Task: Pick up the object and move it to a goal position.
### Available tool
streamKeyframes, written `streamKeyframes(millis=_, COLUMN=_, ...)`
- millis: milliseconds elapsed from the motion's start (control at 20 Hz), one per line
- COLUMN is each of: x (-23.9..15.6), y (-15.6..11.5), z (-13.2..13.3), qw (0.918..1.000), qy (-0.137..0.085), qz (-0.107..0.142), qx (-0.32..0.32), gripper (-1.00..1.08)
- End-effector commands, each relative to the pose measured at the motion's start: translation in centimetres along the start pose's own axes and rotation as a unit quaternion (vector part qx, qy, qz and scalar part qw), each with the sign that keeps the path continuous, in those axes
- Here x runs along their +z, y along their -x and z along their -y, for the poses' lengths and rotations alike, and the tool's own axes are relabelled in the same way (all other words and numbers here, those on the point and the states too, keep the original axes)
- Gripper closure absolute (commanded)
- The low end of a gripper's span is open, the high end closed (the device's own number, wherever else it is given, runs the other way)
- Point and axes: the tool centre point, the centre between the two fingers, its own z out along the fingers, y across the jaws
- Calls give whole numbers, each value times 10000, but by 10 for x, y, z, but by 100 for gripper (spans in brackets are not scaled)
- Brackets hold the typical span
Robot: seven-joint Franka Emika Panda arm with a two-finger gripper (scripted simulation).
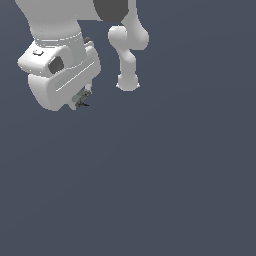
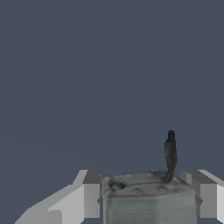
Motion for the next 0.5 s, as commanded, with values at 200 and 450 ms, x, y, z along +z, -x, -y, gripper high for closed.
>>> streamKeyframes(millis=200, x=-40, y=12, z=-7, qw=10000, qy=-5, qz=4, qx=2, gripper=108)
streamKeyframes(millis=450, x=-57, y=17, z=-11, qw=10000, qy=-5, qz=8, qx=7, gripper=108)
